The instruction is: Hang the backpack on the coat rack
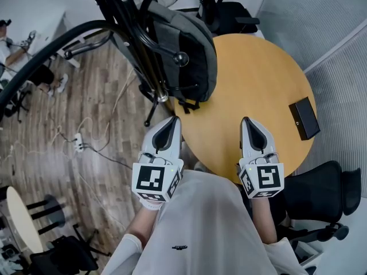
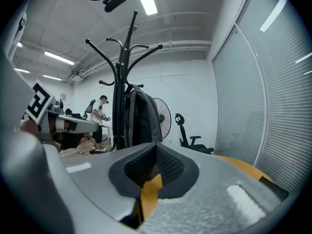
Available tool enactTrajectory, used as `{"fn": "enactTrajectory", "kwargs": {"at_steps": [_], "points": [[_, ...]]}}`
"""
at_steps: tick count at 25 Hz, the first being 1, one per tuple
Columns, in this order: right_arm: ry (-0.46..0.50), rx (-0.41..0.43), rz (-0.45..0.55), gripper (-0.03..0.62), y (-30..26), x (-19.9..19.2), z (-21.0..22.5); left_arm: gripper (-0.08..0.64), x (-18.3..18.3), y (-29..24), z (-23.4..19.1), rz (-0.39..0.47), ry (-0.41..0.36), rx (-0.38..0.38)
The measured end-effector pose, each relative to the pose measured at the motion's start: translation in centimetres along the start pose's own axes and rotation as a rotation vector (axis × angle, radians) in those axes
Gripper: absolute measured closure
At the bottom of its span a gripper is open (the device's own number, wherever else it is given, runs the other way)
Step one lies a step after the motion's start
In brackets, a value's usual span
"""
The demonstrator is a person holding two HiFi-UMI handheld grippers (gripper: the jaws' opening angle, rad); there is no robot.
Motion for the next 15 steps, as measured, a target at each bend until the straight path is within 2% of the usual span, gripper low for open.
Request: {"fn": "enactTrajectory", "kwargs": {"at_steps": [15], "points": [[-0.012, 0.022, -0.019, 0.591, -0.04, -0.57, -0.17, 0.541, 0.06, -0.01, 0.18, 0.006, 0.001, 0.008]]}}
Point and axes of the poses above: the fingertips, and each gripper's own axes: y backward along the fingers, z to its right, x out of its top, the point moved 5 cm from there along y, backward along the fingers
